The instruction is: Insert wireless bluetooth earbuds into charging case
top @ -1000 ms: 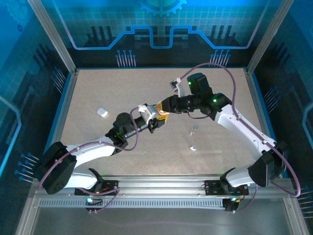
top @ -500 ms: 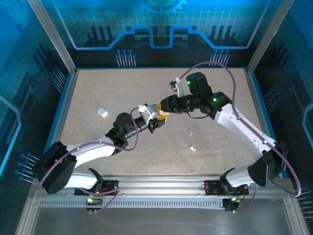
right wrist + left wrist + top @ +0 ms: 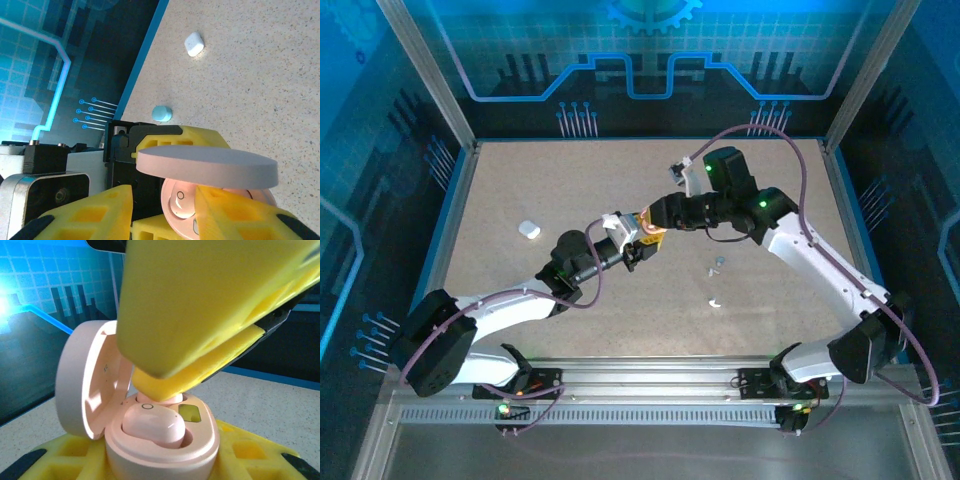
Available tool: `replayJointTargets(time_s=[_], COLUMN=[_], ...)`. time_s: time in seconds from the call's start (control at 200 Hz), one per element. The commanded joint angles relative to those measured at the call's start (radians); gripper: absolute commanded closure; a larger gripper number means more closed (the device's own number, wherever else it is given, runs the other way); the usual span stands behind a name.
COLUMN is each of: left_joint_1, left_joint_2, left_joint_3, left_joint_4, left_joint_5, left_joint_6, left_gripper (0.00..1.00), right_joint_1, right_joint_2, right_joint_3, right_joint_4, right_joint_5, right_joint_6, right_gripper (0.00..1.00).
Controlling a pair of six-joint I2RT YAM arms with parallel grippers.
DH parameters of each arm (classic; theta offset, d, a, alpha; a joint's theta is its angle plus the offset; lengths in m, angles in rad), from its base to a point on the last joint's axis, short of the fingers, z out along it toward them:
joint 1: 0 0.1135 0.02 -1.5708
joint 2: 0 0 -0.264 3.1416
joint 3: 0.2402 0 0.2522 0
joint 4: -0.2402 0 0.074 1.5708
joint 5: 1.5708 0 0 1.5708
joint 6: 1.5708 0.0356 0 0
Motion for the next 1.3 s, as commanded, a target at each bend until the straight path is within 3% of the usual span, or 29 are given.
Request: replayJointTargets(time_s=[0.0,0.15,0.375,0.525,0.916,1.296], left_joint_1=[-0.008,-0.008,-0.008,-0.009,-0.020,-0.021], left_joint_2=[-0.001,-0.005,-0.027,-0.046,-0.064,-0.065], left_joint_3=[0.016,0.012,0.009,0.017,0.039,0.056], left_joint_4=[0.071,0.067,0.037,0.008,-0.041,-0.027], left_joint_5=[-0.001,-0.002,0.015,0.028,0.051,0.029], left_joint_6=[-0.008,-0.004,0.005,0.009,0.017,0.009], left_gripper=[0.61,0.61,0.61,0.61,0.61,0.61], right_joint_1=[0.003,0.002,-0.067,-0.133,-0.139,-0.138], right_joint_2=[-0.040,-0.096,-0.174,-0.106,0.069,0.072], right_joint_3=[0.021,-0.008,-0.050,-0.009,0.095,0.062], right_joint_4=[-0.014,0.046,0.055,0.029,-0.017,-0.052], right_joint_5=[0.016,0.018,0.159,0.083,-0.066,-0.172], right_joint_6=[-0.012,-0.037,-0.002,0.061,0.096,0.032], right_gripper=[0.61,0.59,0.54,0.51,0.47,0.49])
